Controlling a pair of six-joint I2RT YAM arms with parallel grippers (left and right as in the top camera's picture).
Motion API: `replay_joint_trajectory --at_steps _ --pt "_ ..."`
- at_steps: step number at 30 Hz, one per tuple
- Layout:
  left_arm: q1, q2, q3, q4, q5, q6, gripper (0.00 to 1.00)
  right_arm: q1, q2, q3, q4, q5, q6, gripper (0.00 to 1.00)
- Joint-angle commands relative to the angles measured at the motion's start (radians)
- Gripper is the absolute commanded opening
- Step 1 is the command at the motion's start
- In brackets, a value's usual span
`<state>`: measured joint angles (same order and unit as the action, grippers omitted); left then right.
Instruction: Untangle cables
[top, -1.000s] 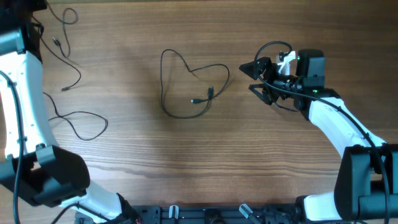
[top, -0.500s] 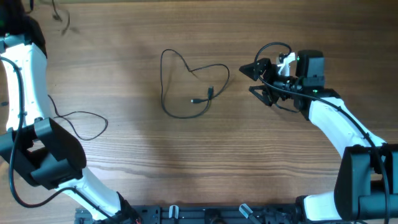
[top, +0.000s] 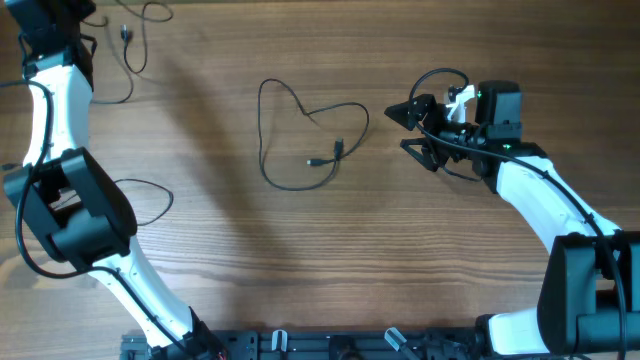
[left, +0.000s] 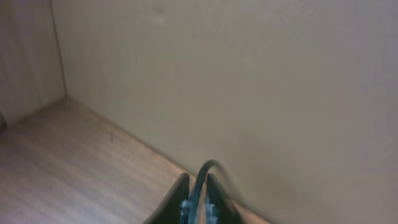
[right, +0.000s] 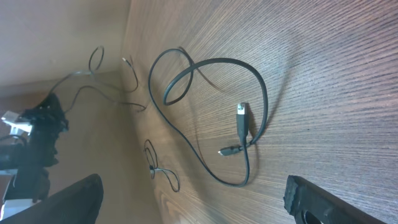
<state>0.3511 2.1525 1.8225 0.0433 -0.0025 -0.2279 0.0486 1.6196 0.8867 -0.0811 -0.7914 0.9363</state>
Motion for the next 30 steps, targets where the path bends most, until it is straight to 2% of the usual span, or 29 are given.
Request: replay_joint_trajectory --at_steps 1,2,3,5,6,9,14,18,20,24,28,30 --pt "0.010 0.008 0.004 -0.051 -0.014 0.019 0.26 -0.001 0.010 0.003 0.000 0.005 -0.017 0.96" --pt "0.011 0.008 0.004 -0.070 -0.013 0.019 0.31 -0.001 0.010 0.003 -0.002 0.005 -0.017 0.96" --pt "0.011 0.008 0.004 -0.085 -0.014 0.019 0.42 -0.001 0.010 0.003 -0.003 0.005 -0.017 0.96" --pt "0.012 0.008 0.004 -0.125 -0.013 0.018 0.93 -0.001 0.010 0.003 -0.007 0.005 -0.017 0.96" --pt "0.012 0.008 0.004 -0.149 -0.014 0.014 1.00 -0.001 0.010 0.003 -0.010 0.005 -0.018 0.96" --pt "0.011 0.008 0.004 -0.249 -0.007 0.010 1.00 -0.001 0.010 0.003 -0.014 0.005 -0.020 0.96" --pt "0.003 -0.002 0.004 -0.371 0.248 0.013 1.00 -0.001 0.010 0.003 -0.014 0.007 -0.020 0.96" --pt "-0.040 -0.037 0.004 -0.413 0.374 0.039 1.00 -0.001 0.010 0.003 -0.013 0.011 -0.021 0.96" --pt "-0.089 -0.053 0.004 -0.464 0.380 0.116 1.00 -0.001 0.010 0.003 -0.014 0.013 -0.021 0.96" --pt "-0.214 -0.061 0.004 -0.631 0.380 0.133 1.00 -0.001 0.010 0.003 -0.013 0.017 -0.046 0.96" --pt "-0.328 -0.061 0.004 -0.796 0.372 0.308 1.00 -0.001 0.010 0.003 -0.014 0.017 -0.047 0.96" --pt "-0.390 -0.061 0.003 -0.911 0.365 0.282 1.00 -0.001 0.010 0.003 -0.014 0.023 -0.047 0.96"
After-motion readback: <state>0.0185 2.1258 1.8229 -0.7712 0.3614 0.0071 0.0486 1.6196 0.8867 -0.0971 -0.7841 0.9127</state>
